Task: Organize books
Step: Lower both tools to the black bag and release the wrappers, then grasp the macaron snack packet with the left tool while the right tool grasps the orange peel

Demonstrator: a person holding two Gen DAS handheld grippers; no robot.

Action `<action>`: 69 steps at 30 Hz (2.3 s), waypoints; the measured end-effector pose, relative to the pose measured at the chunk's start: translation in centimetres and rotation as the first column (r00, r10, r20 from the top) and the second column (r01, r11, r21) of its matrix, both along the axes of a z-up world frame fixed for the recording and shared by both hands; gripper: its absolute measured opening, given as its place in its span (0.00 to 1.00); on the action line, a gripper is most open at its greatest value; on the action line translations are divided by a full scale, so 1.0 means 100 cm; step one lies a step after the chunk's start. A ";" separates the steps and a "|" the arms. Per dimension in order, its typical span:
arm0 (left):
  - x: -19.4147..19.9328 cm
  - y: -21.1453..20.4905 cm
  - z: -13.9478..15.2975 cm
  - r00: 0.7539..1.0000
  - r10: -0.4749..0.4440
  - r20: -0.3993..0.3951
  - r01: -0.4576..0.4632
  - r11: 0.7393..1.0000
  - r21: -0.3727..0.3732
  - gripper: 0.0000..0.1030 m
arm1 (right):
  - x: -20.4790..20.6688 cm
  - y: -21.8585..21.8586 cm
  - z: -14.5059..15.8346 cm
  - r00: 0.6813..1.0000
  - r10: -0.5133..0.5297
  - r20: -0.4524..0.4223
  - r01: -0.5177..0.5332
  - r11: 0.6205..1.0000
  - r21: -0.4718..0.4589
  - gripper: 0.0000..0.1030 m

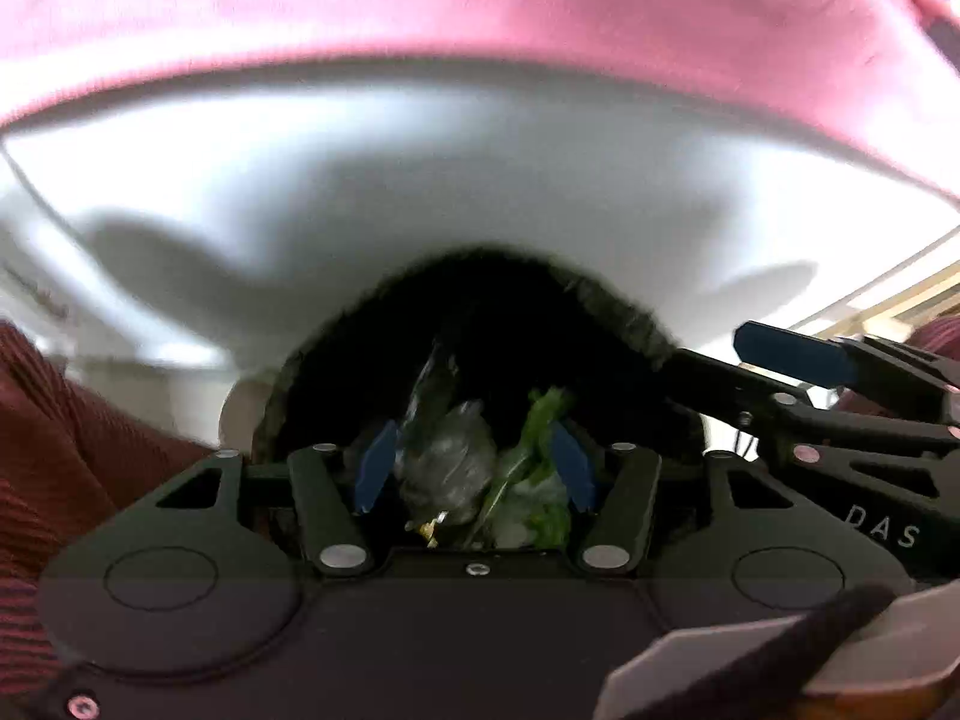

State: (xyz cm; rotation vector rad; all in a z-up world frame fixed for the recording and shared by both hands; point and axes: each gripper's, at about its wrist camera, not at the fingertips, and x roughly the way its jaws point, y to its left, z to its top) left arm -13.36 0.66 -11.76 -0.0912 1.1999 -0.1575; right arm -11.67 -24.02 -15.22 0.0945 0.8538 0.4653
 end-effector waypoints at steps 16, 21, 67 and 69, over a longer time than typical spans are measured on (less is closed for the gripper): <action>0.010 0.007 0.134 0.914 -0.027 0.405 0.094 0.984 -0.148 0.58 | 0.021 -0.027 0.103 0.892 -0.065 0.448 0.078 0.997 -0.009 0.77; 0.051 0.004 0.154 0.857 -0.004 0.515 0.081 0.988 -0.128 0.72 | 0.045 -0.014 0.104 0.854 -0.097 0.511 0.130 0.991 -0.030 0.84; 0.189 -0.012 0.166 0.858 -0.070 0.508 0.107 0.993 -0.045 0.19 | 0.120 0.042 0.089 0.871 -0.111 0.478 0.154 0.987 -0.052 0.53; 0.186 -0.010 0.163 0.862 -0.069 0.502 0.104 0.994 -0.041 0.18 | 0.117 0.042 0.090 0.870 -0.106 0.481 0.150 0.987 -0.053 0.51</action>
